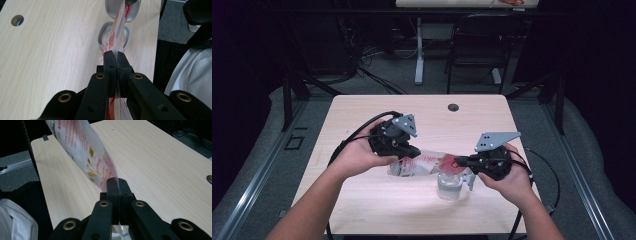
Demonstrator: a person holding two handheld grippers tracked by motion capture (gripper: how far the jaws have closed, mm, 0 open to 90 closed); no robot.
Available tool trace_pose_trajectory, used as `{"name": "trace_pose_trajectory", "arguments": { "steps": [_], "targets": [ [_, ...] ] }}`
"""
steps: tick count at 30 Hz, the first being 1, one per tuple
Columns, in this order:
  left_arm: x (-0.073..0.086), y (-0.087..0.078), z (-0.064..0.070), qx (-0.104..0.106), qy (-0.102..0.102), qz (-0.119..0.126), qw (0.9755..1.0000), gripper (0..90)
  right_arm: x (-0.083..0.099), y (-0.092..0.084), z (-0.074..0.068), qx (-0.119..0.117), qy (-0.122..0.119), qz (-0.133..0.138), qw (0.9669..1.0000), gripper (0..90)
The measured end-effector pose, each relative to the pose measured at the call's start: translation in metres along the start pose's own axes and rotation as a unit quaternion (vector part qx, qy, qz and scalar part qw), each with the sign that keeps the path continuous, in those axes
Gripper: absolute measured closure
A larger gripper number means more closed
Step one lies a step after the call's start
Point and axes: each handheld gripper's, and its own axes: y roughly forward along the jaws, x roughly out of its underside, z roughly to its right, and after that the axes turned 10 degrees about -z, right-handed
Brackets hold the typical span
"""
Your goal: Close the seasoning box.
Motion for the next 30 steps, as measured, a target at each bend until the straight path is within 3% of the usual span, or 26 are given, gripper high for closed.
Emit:
{"name": "trace_pose_trajectory", "arguments": {
  "steps": [30],
  "targets": [
    [-0.0068,-0.0056,0.0015,-0.002,0.008,0.004,1.0000,89.5,0.0040,0.0013,0.0026,0.000,0.011,0.017,0.9998,90.0]
  ]
}}
